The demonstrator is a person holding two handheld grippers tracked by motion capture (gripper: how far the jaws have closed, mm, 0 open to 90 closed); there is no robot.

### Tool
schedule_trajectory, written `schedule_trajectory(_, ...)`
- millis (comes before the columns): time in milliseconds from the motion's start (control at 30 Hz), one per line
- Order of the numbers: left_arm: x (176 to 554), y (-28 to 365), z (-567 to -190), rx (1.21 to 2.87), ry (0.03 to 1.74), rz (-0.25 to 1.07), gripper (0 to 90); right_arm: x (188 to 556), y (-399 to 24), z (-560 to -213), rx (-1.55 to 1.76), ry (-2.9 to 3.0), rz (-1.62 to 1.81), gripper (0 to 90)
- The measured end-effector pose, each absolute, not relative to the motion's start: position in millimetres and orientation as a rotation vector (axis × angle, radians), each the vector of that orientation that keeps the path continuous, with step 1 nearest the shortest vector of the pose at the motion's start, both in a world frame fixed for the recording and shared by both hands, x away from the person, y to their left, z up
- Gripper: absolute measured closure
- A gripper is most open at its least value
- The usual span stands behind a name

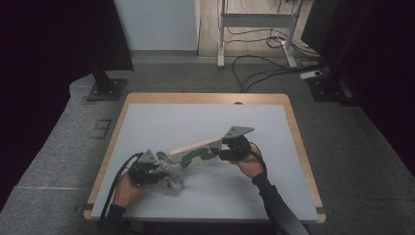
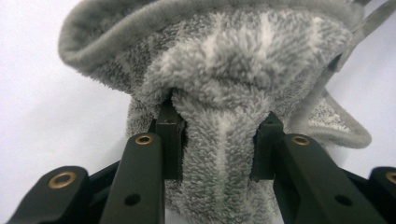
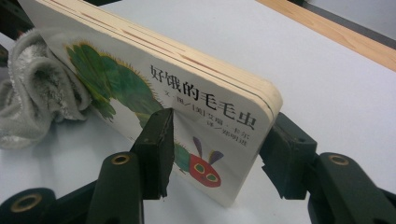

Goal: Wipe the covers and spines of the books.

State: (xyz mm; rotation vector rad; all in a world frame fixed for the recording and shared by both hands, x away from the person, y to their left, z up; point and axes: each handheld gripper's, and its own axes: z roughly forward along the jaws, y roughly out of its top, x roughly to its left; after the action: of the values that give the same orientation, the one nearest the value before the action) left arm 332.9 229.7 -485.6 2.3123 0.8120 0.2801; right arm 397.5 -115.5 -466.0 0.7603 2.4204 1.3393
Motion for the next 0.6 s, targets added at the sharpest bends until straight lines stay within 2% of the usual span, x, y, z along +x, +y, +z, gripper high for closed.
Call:
schedule_trajectory(333, 328.5, 227.8, -448.0, 2.32, 0.76, 0.382, 64.0, 396.9, -116.4, -466.6, 0.761, 2.415, 1.346, 47.1)
schedule_trajectory(600, 325.0, 228.2, -432.3, 2.3, 0.739, 0.4, 64.0, 396.0, -118.0, -467.2, 0.762, 2.411, 1.358, 47.8)
